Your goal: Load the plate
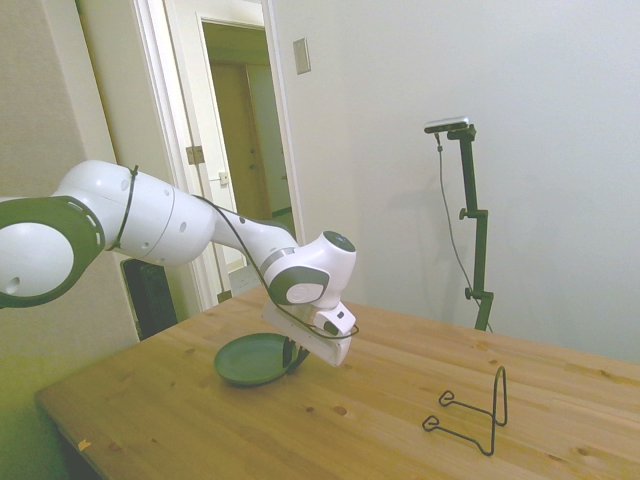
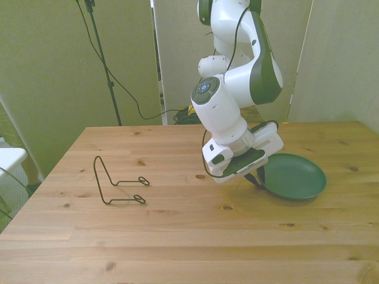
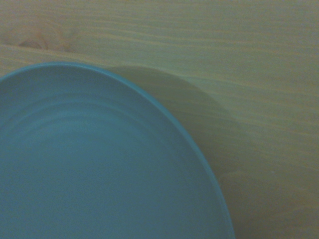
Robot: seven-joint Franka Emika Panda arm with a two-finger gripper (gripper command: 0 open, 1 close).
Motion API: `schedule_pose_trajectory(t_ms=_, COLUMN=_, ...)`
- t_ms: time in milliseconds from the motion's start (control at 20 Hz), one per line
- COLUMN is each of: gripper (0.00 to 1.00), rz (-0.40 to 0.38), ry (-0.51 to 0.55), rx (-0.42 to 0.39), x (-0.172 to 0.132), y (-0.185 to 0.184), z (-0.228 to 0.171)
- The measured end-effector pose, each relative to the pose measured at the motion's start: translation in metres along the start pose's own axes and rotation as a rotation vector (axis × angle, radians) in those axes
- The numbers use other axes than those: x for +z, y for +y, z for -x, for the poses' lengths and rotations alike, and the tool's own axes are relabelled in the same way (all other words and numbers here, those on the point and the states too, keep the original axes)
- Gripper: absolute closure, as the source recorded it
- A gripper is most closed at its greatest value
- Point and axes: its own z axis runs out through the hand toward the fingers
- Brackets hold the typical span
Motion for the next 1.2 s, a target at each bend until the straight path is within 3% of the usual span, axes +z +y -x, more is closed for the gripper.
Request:
schedule_pose_trajectory(t_ms=450, gripper=1.00, rz=0.011, ry=0.031, rx=-0.018, x=-0.016, y=-0.005, z=0.014)
schedule_pose_trajectory(t_ms=750, gripper=1.00, rz=0.069, ry=0.165, rx=-0.021, x=-0.074, y=0.014, z=0.067)
schedule_pose_trajectory(t_ms=1200, gripper=1.00, rz=0.247, ry=0.488, rx=0.097, x=-0.169, y=0.067, z=0.128)
